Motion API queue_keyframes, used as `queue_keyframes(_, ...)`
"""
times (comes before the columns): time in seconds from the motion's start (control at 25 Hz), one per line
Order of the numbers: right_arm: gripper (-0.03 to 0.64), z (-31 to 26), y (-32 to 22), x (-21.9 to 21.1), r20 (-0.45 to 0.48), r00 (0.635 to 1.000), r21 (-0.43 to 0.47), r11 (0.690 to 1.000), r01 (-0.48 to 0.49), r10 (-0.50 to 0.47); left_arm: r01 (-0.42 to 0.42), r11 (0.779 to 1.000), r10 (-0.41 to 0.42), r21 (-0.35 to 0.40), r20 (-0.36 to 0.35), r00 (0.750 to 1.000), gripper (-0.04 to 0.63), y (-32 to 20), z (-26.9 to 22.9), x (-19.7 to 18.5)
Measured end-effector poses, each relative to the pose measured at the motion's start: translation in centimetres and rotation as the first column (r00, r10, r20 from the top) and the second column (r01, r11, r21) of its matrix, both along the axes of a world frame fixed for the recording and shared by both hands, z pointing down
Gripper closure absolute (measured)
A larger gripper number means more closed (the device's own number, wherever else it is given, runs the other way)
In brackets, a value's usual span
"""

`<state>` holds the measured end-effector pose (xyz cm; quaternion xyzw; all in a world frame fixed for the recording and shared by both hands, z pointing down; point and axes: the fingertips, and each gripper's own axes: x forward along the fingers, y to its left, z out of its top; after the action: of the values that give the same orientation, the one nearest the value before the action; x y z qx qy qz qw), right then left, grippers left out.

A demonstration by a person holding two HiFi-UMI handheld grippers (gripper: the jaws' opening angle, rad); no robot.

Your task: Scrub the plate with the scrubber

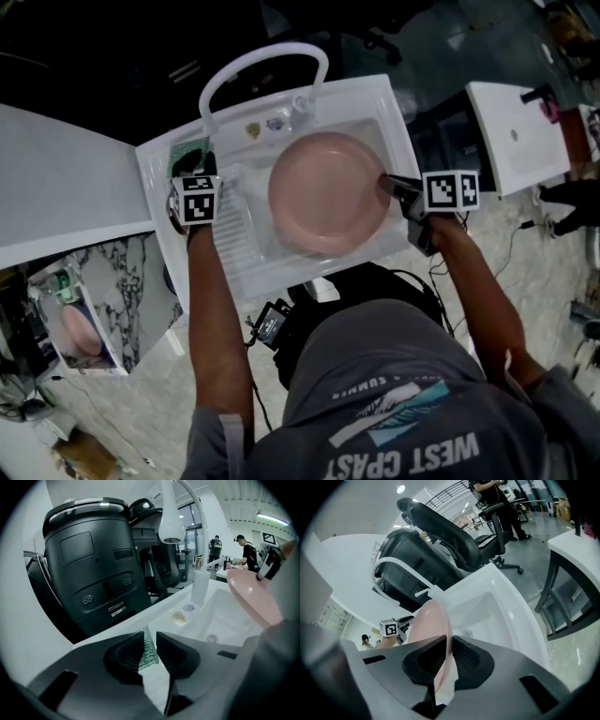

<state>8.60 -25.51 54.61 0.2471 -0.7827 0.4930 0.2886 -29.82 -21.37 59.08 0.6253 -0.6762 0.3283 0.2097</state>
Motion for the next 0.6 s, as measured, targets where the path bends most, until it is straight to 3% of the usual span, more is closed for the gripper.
queue_keyframes(0.28, 0.56, 0.0, 1.9, -1.9, 0.017, 0.998, 0.001, 0.999, 0.054, -0.054, -0.1, 0.993, 0.103, 0.066, -0.045, 0.994, 0.495, -0.1, -0.5, 1.3)
queue_keyframes(0.4, 0.56, -0.3, 2.6, -2.6, 0.011, 0.997, 0.007, 0.997, 0.08, -0.08, -0.157, 0.988, 0.157, 0.008, -0.064, 0.985, 0.465, -1.4, 0.7, 1.9)
queue_keyframes(0.6, 0.56, -0.6, 3.6, -2.9, 0.012, 0.995, 0.013, 0.995, 0.104, -0.104, -0.121, 0.992, 0.124, 0.045, -0.065, 0.99, 0.468, -1.8, -0.8, 1.6)
